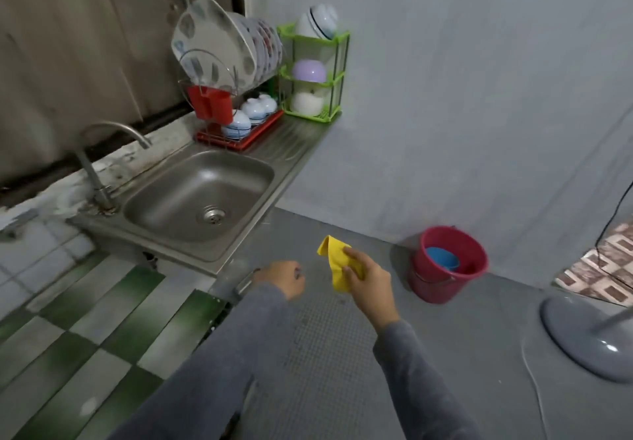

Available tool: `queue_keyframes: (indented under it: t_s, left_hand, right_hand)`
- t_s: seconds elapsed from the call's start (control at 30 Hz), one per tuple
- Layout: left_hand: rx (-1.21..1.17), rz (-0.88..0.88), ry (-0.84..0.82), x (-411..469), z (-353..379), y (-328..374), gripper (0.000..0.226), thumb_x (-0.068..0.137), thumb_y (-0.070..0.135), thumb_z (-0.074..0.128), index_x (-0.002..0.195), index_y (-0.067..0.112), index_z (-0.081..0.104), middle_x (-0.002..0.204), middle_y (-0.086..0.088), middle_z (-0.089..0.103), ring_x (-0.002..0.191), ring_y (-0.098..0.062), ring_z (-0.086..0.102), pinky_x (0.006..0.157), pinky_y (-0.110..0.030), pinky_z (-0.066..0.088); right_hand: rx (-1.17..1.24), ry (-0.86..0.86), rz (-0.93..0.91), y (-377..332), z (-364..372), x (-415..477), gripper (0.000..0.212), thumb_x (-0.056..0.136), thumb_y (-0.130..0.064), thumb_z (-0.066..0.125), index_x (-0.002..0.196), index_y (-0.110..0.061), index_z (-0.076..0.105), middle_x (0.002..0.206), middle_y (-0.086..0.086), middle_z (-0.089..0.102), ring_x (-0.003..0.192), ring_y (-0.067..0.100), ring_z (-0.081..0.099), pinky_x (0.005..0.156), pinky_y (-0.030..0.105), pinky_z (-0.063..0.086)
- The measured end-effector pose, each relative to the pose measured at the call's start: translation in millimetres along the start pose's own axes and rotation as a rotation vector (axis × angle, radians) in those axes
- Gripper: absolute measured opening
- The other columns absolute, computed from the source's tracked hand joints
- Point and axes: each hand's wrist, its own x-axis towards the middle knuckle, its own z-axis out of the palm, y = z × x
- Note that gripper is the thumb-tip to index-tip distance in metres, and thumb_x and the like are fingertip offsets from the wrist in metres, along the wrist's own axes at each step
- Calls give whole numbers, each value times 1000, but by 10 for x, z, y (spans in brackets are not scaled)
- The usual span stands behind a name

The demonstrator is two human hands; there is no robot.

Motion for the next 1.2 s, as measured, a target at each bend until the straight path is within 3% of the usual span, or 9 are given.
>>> queue_keyframes:
  t_s: [0.1,0.23,0.4,0.5,0.7,0.8,1.07,1.2]
  left_hand:
    - [-28,18,6,370,-21,294,36,99,32,39,126,24,62,134,-3,61,120,-27,57,102,-39,46]
    - [-34,17,34,850,-110,527,36,98,31,43,127,23,63,135,-3,61,121,-27,57,100,-37,47]
    - [15,-15,103,1590,-273,586,36,99,30,42,130,27,61,135,1,60,121,-24,57,95,-32,46]
    - [48,-55,143,2128,-401,568,35,98,33,43,127,29,62,131,2,63,118,-23,60,92,-31,46]
    - [20,-99,148,3249,-830,419,35,99,31,42,128,29,62,131,0,62,116,-23,60,93,-32,49]
    - [-54,-138,160,3725,-1062,303,33,98,28,46,126,27,64,127,-2,66,112,-24,63,92,-33,51]
    - [-109,-269,272,4530,-1385,-18,29,94,35,48,110,23,68,109,-1,70,100,-23,66,76,-28,47]
    - [-117,-392,270,4786,-1453,-179,30,95,32,47,116,22,67,116,-4,68,108,-26,64,85,-32,48]
  right_hand:
    - [-1,17,-6,139,-194,381,38,94,-9,64,131,-19,66,112,16,72,99,30,66,82,25,43]
    - [-8,8,-18,266,-281,917,39,95,-9,63,132,-21,65,108,15,72,86,17,56,76,22,38]
    - [-16,-32,-30,351,-149,1727,39,96,-13,63,133,-25,63,107,17,72,83,19,55,74,21,36]
    - [-17,-51,-47,352,-17,2291,38,97,-14,63,133,-25,63,115,15,71,99,29,64,79,22,39]
    - [-29,-106,-86,150,250,3542,38,96,-9,62,133,-19,63,126,12,68,116,29,63,91,24,42]
    - [-51,-154,-134,-32,360,4128,38,97,-8,61,135,-15,61,129,12,66,117,29,62,86,16,36]
    - [-23,-277,-254,-396,830,5349,36,98,-10,60,134,-16,63,117,4,69,107,22,65,80,16,38]
    - [-75,-381,-334,-450,1185,5851,40,98,-12,60,137,-20,60,124,15,68,111,33,63,80,17,34]
